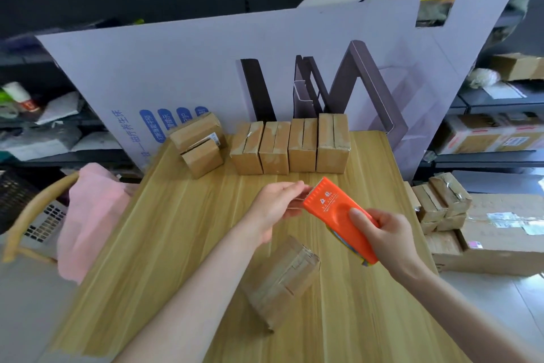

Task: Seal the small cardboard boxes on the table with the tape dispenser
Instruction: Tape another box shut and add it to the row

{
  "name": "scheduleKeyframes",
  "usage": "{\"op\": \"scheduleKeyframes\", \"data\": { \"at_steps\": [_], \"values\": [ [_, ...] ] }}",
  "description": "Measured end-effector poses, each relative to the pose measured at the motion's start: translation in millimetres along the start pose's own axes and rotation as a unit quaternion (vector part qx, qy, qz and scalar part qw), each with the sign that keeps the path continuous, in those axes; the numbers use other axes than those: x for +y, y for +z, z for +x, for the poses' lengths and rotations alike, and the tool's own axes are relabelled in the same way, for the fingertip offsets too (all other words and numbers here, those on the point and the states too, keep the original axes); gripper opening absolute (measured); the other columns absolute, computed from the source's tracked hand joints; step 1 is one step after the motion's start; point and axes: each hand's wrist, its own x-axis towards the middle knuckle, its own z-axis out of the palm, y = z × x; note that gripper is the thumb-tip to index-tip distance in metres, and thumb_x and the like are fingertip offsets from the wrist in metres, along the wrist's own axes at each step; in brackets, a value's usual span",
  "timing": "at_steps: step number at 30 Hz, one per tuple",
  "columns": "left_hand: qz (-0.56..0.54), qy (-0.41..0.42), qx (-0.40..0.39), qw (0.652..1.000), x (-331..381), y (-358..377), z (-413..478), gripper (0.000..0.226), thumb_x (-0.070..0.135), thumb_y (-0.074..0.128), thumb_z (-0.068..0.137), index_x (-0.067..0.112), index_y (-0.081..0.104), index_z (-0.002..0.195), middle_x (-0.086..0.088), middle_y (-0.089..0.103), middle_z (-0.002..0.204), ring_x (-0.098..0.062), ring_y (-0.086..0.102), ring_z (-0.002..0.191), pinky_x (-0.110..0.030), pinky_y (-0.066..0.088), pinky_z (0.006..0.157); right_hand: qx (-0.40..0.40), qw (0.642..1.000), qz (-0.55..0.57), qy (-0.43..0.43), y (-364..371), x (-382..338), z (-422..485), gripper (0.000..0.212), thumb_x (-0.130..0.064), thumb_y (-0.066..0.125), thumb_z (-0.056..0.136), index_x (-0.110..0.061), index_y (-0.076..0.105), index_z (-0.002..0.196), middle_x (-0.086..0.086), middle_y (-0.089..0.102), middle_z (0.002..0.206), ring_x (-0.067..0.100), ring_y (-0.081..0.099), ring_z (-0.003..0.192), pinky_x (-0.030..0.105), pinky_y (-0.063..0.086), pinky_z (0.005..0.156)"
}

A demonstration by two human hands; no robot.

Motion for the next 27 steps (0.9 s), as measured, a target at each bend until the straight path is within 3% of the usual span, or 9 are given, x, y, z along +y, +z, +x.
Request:
{"op": "scheduleKeyframes", "data": {
  "at_steps": [5, 9, 12, 17, 22, 27],
  "values": [
    [0.056, 0.012, -0.003, 0.998, 0, -2, 0, 0.028, 0.035, 0.050, 0.098, 0.021, 0.072, 0.087, 0.007, 0.072, 0.083, -0.011, 0.063, 0.086, -0.027, 0.050, 0.081, 0.005, 1.000, -0.012, -0.025, 5, -6, -1, 0.025, -0.025, 0.069, 0.087, -0.016, 0.071, 0.064, 0.005, 0.056, 0.043, 0.025, 0.055, 0.033, 0.040, 0.046, 0.028],
    [-0.069, -0.039, 0.002, 0.997, 5, -7, 4, 0.027, 0.038, 0.057, 0.094, 0.020, 0.074, 0.086, 0.004, 0.073, 0.082, -0.008, 0.065, 0.073, -0.024, 0.050, 0.069, 0.005, 1.000, 0.009, -0.022, 4, -13, -2, 0.025, -0.023, 0.068, 0.088, -0.017, 0.071, 0.064, 0.006, 0.057, 0.046, 0.028, 0.057, 0.037, 0.043, 0.048, 0.030],
    [-0.132, -0.085, -0.002, 0.988, 9, -11, 8, 0.026, 0.036, 0.074, 0.076, 0.014, 0.072, 0.089, 0.001, 0.072, 0.077, -0.008, 0.063, 0.064, -0.020, 0.049, 0.056, -0.002, 1.000, 0.010, -0.024, 5, -18, -1, 0.020, -0.020, 0.067, 0.089, -0.014, 0.073, 0.071, 0.009, 0.058, 0.048, 0.029, 0.058, 0.039, 0.043, 0.049, 0.031],
    [-0.110, -0.099, 0.035, 0.988, 15, -13, 18, 0.003, 0.014, 0.072, 0.083, 0.015, 0.069, 0.082, 0.005, 0.069, 0.063, -0.003, 0.058, 0.051, -0.016, 0.044, 0.050, -0.004, 0.999, -0.010, -0.040, 10, -25, 0, 0.020, -0.023, 0.068, 0.088, -0.020, 0.073, 0.069, 0.005, 0.060, 0.047, 0.024, 0.057, 0.035, 0.040, 0.047, 0.029],
    [-0.030, -0.072, 0.103, 0.992, 15, -12, 30, 0.022, -0.003, 0.061, 0.087, 0.014, 0.065, 0.073, 0.010, 0.064, 0.050, -0.001, 0.054, 0.045, -0.015, 0.039, 0.043, 0.004, 0.996, -0.072, -0.049, 19, -29, 1, 0.016, -0.036, 0.070, 0.084, -0.029, 0.071, 0.070, 0.000, 0.064, 0.051, 0.024, 0.059, 0.035, 0.047, 0.047, 0.030],
    [-0.009, -0.067, 0.128, 0.990, 14, -18, 40, 0.025, -0.014, 0.060, 0.079, 0.007, 0.067, 0.066, 0.003, 0.066, 0.053, -0.002, 0.057, 0.042, -0.012, 0.040, 0.038, -0.003, 0.991, -0.126, -0.038, 22, -30, -2, 0.029, -0.041, 0.068, 0.083, -0.020, 0.068, 0.063, 0.002, 0.063, 0.051, 0.021, 0.059, 0.034, 0.047, 0.049, 0.034]
  ]
}}
